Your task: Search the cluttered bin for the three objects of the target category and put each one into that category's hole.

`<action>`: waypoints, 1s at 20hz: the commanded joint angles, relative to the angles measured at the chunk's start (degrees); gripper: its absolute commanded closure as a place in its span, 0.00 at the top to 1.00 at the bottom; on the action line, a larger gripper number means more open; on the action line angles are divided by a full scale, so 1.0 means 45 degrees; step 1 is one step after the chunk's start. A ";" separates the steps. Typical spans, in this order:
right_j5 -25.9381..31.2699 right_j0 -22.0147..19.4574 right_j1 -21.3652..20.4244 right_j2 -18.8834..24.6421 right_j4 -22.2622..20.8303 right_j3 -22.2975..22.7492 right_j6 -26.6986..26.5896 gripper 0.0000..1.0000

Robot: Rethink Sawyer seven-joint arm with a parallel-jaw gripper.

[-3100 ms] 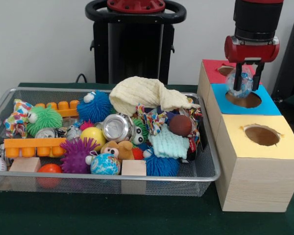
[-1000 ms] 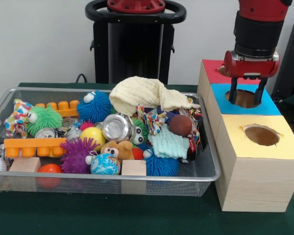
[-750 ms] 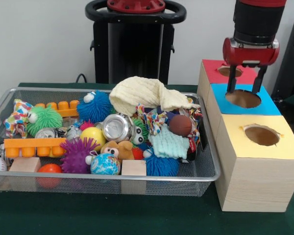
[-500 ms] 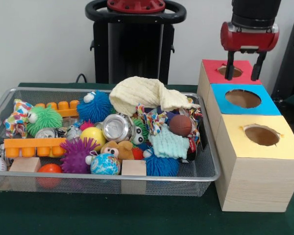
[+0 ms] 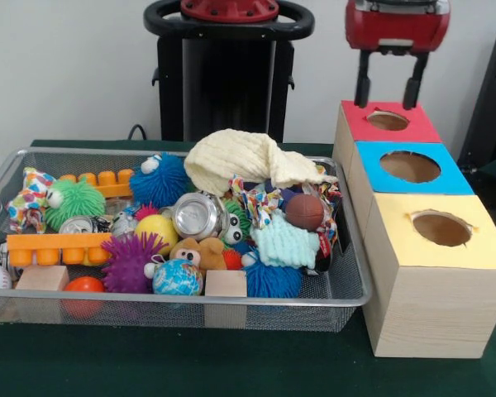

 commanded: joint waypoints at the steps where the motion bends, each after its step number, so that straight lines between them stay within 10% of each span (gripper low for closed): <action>1: 0.0894 -0.1937 -0.0720 0.0539 -0.0641 0.0550 -0.0019 1.00; 20: -0.1311 -0.7713 -0.0775 0.3895 -0.2590 0.2238 -0.3138 1.00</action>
